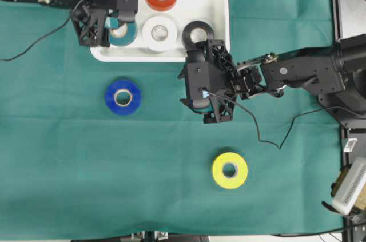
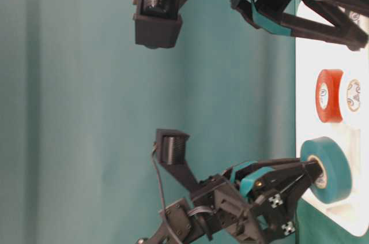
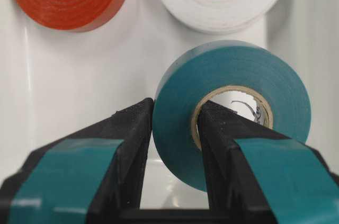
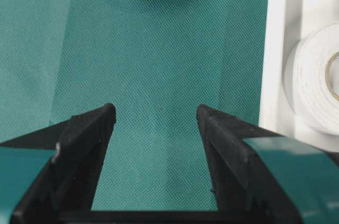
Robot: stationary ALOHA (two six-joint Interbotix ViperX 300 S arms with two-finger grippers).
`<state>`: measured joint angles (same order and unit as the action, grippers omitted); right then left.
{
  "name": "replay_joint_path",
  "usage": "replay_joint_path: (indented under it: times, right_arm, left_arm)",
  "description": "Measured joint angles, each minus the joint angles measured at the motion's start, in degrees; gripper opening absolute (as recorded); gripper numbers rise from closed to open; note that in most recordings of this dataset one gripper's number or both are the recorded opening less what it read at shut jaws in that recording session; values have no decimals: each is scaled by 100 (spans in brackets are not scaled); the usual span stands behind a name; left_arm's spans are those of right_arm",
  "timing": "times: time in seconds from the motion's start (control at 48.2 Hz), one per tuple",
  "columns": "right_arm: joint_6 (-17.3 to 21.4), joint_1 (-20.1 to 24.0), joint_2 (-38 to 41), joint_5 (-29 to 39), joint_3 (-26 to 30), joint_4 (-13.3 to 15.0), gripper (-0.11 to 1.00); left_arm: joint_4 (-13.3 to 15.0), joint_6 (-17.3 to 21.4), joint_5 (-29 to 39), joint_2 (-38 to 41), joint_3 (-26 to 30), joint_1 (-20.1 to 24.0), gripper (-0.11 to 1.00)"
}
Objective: Put the tape alternately from left to right into the white case.
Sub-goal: 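Lift the teal roll with the left gripper and carry it into the tray, then release the teal roll in the tray and withdraw the left gripper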
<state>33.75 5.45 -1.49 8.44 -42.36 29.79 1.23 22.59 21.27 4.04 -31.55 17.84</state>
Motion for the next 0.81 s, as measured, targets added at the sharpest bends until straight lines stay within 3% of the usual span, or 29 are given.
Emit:
replay_joint_path:
  times: [0.352, 0.477, 0.622, 0.809]
  right_arm:
    - [0, 9, 0, 0, -9, -9, 67]
    - [0, 0, 0, 0, 0, 0, 67]
    - [0, 0, 0, 0, 0, 0, 67]
    - [0, 0, 0, 0, 0, 0, 67]
  left_arm:
    - [0, 114, 0, 149, 53, 53, -2]
    - [0, 114, 0, 149, 53, 53, 12]
    - [0, 114, 0, 149, 53, 53, 42]
    - [0, 105, 0, 141, 53, 53, 42]
